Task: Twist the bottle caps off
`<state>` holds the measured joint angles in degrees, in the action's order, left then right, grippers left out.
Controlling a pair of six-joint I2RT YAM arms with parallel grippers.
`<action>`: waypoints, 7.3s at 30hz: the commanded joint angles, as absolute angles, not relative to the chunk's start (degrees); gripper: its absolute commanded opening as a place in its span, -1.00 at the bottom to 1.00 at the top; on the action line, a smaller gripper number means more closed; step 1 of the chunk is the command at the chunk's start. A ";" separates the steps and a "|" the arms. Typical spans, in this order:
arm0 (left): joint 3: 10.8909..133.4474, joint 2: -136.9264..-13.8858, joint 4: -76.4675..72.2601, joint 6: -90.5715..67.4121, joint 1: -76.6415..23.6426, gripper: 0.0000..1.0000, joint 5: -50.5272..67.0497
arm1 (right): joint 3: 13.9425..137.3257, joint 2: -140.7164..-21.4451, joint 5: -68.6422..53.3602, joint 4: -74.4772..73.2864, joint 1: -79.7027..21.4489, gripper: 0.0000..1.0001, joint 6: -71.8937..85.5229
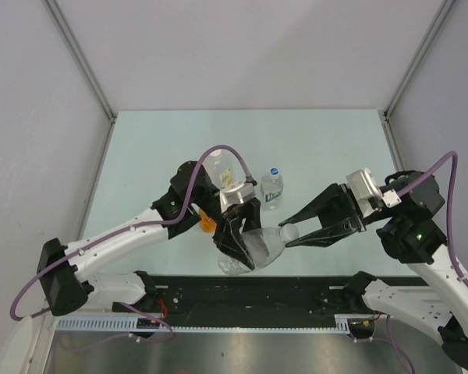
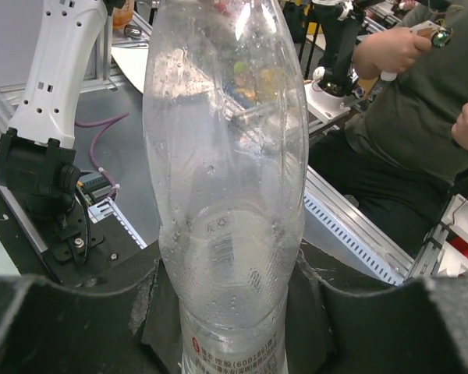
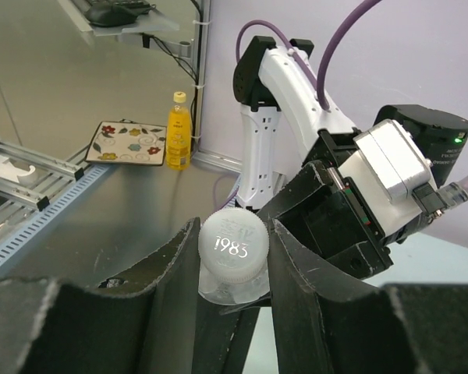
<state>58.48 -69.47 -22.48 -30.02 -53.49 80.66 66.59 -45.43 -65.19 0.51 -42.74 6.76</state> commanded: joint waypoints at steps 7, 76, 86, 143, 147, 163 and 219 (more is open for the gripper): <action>64.24 -68.82 -20.07 -21.99 -52.21 -1.00 74.10 | 65.39 -45.44 -67.25 -10.28 -41.93 -1.00 7.82; 57.48 -65.22 -33.38 -34.62 -49.75 -1.00 74.71 | 68.55 -43.94 -66.34 14.49 -32.78 -1.00 28.90; 58.88 -66.27 -34.37 -35.60 -50.62 -1.00 75.50 | 68.55 -45.09 -72.59 13.89 -36.30 -1.00 27.51; 50.63 -40.96 1.67 -5.45 -59.24 -1.00 -5.45 | 47.37 -85.50 31.20 -8.97 -12.57 -1.00 34.63; 50.10 -39.99 0.70 -5.71 -59.33 -1.00 -4.84 | 49.73 -90.07 28.40 -8.35 -9.76 -1.00 34.98; 48.61 -38.50 1.93 -5.80 -59.68 -1.00 -6.06 | 65.12 -108.80 27.07 -17.57 -9.32 -0.94 36.83; 59.32 -61.69 -9.84 -14.32 -51.42 -1.00 40.60 | 62.40 -36.12 -22.76 -8.78 -30.94 0.99 31.21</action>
<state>55.61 -59.09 -5.52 -10.72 -51.62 33.32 62.63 -35.86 -15.92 -8.34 -30.59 30.87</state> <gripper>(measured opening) 0.481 0.995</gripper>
